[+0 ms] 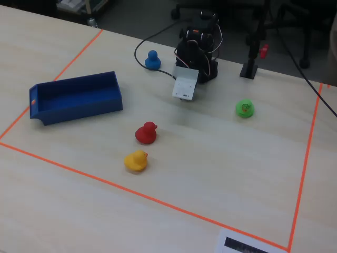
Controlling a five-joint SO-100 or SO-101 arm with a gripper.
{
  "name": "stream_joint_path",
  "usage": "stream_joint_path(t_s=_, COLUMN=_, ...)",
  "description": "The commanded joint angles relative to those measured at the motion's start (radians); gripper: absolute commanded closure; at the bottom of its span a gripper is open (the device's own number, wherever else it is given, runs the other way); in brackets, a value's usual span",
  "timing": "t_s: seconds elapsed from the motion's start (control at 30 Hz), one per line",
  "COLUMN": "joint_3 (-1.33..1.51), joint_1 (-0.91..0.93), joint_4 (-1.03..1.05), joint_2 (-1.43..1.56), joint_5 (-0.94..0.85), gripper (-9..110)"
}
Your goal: Grasp red duck and put it into box.
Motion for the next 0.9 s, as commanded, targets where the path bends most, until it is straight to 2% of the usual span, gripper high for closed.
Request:
stream_joint_path(t_s=0.0, joint_3=0.002, joint_1=0.003, joint_4=0.029, joint_2=0.0, joint_5=0.006, gripper=100)
stream_joint_path(t_s=0.23, joint_3=0.002, joint_1=0.055, joint_4=0.002, joint_2=-0.008, joint_5=-0.003, gripper=100)
stream_joint_path(t_s=0.43, joint_3=-0.048, joint_1=0.13, joint_4=-0.216, joint_2=-0.172, joint_5=-0.017, gripper=100)
stream_joint_path(t_s=0.87, joint_3=-0.647, joint_1=0.141, joint_4=-0.209, joint_2=-0.747, joint_5=-0.089, gripper=101)
